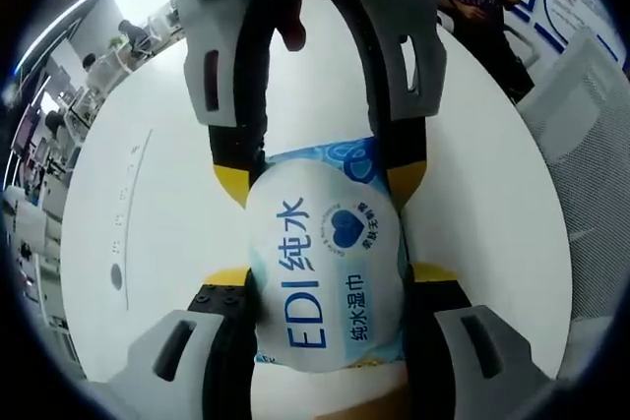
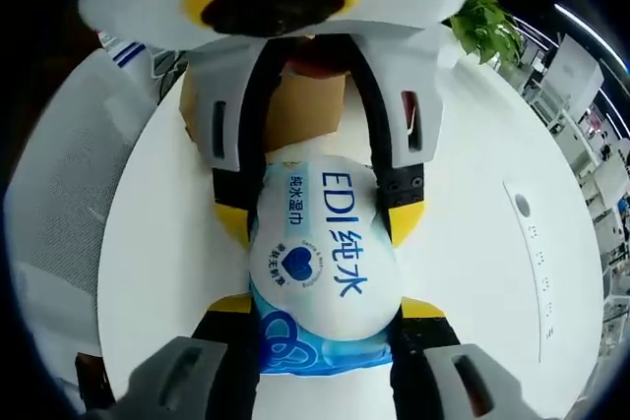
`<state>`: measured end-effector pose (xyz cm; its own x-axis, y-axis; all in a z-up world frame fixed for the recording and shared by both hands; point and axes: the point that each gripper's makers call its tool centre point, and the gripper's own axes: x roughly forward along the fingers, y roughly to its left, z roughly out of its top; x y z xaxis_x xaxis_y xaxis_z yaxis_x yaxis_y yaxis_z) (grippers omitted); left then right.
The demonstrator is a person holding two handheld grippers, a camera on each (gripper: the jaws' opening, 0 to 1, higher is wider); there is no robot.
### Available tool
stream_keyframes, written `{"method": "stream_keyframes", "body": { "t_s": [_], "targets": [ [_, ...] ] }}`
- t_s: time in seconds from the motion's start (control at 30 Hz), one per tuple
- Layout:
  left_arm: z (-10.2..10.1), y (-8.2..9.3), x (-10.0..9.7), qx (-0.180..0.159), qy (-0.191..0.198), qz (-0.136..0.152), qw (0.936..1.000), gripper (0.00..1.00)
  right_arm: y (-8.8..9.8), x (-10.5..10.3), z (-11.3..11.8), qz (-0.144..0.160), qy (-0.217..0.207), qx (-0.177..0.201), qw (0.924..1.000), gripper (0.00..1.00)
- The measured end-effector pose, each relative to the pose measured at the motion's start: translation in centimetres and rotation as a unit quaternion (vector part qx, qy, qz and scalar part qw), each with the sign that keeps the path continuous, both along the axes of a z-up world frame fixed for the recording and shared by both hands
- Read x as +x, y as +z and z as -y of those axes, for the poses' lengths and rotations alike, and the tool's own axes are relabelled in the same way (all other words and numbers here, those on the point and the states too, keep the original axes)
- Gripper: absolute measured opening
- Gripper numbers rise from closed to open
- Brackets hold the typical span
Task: Operate the shoe box by opening the lid, removing the specified soft item, and placing it in the target area until the item is outside and the box remains undamaged.
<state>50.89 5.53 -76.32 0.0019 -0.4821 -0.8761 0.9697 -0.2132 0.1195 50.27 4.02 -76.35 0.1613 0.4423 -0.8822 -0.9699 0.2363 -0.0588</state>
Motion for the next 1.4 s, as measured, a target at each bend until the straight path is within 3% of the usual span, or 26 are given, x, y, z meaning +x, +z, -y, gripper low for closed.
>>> {"method": "stream_keyframes", "body": {
  "t_s": [0.47,0.77,1.03,1.4],
  "targets": [
    [0.1,0.5,-0.2,-0.006,-0.009,0.008,0.9999,0.59,-0.1,-0.1,0.1,0.007,0.001,-0.016,0.9999,0.51],
    [-0.9,1.6,0.1,-0.008,-0.004,0.01,0.9999,0.58,0.8,-0.3,0.9,0.013,-0.004,-0.022,0.9997,0.48],
    [-2.7,3.0,0.4,-0.017,0.017,-0.003,0.9997,0.61,2.9,0.0,1.8,0.013,-0.057,-0.001,0.9983,0.49],
    [-3.8,7.0,1.5,-0.07,0.081,-0.01,0.9942,0.59,6.1,-0.1,2.3,0.017,-0.124,0.037,0.9915,0.54]
  ]
}}
